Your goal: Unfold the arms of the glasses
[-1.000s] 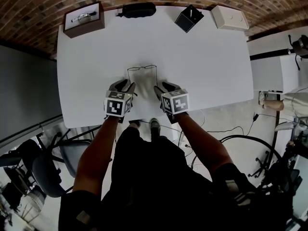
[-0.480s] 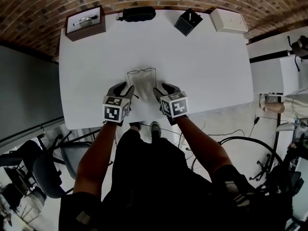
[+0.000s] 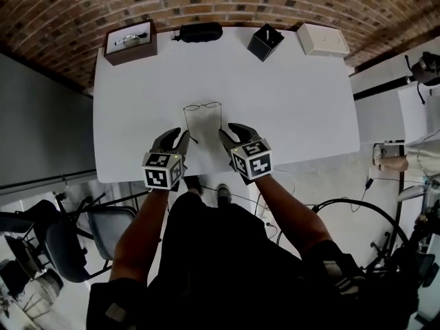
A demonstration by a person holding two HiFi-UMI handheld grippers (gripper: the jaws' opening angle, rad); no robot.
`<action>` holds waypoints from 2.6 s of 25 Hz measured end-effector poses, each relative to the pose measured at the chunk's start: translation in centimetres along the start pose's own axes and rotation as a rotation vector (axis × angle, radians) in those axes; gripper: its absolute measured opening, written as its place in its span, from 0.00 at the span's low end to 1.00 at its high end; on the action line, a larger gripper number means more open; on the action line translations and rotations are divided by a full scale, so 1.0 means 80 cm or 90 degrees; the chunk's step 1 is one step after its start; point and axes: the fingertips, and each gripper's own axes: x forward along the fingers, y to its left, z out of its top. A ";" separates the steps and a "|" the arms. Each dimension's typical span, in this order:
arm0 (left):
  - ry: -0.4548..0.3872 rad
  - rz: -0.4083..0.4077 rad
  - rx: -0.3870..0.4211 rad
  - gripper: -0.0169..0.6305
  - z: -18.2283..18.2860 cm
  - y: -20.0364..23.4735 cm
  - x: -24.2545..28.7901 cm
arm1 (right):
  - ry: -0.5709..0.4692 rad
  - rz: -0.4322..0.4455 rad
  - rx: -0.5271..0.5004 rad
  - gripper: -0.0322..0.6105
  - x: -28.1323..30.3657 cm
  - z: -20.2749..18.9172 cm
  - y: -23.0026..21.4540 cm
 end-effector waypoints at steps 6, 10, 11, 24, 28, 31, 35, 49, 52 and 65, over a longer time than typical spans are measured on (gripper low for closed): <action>-0.117 -0.017 -0.016 0.07 0.029 -0.032 -0.057 | -0.073 0.029 -0.023 0.13 -0.051 0.035 0.026; -0.144 -0.005 -0.014 0.04 0.035 -0.048 -0.087 | -0.103 0.039 -0.030 0.11 -0.085 0.043 0.040; -0.152 0.000 -0.016 0.04 0.036 -0.053 -0.094 | -0.110 0.039 -0.036 0.10 -0.094 0.043 0.042; -0.296 -0.036 -0.086 0.04 0.046 -0.133 -0.225 | -0.184 0.076 -0.067 0.09 -0.201 0.033 0.094; -0.305 -0.029 -0.045 0.04 0.034 -0.157 -0.255 | -0.195 0.105 -0.068 0.09 -0.223 0.025 0.108; -0.308 -0.015 -0.007 0.04 0.032 -0.170 -0.272 | -0.200 0.120 -0.075 0.09 -0.233 0.026 0.116; -0.324 0.013 0.018 0.04 0.039 -0.171 -0.297 | -0.221 0.111 -0.100 0.09 -0.246 0.039 0.129; -0.343 -0.013 0.040 0.04 0.065 -0.132 -0.378 | -0.269 0.062 -0.139 0.09 -0.268 0.094 0.212; -0.347 0.005 0.022 0.04 0.072 -0.115 -0.405 | -0.280 0.041 -0.150 0.09 -0.275 0.107 0.225; -0.343 0.058 0.061 0.04 0.082 -0.098 -0.425 | -0.317 0.008 -0.119 0.06 -0.290 0.128 0.236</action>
